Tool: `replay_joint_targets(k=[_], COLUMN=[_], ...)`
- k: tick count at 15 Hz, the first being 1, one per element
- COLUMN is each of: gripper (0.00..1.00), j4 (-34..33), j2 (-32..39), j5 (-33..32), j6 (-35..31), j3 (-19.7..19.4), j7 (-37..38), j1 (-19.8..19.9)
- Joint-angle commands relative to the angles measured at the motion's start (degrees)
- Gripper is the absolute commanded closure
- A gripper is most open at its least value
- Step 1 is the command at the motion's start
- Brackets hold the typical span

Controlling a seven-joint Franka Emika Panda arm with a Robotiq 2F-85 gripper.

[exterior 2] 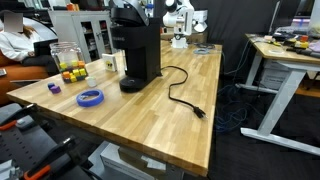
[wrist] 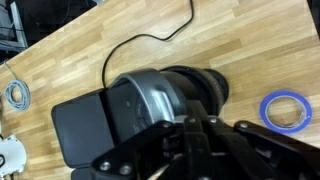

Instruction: Open the lid of the coffee maker

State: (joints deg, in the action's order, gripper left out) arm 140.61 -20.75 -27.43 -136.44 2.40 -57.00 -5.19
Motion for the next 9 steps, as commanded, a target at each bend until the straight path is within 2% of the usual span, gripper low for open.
replay_joint_targets(k=[1, 9], gripper=[1.0, 1.0], j4=[-4.4, -8.9], j2=[3.3, 6.3], j5=[-2.3, -3.8], j6=[1.1, 1.9], j3=[0.4, 0.8], j7=[-1.4, -4.6], j1=[0.1, -0.3])
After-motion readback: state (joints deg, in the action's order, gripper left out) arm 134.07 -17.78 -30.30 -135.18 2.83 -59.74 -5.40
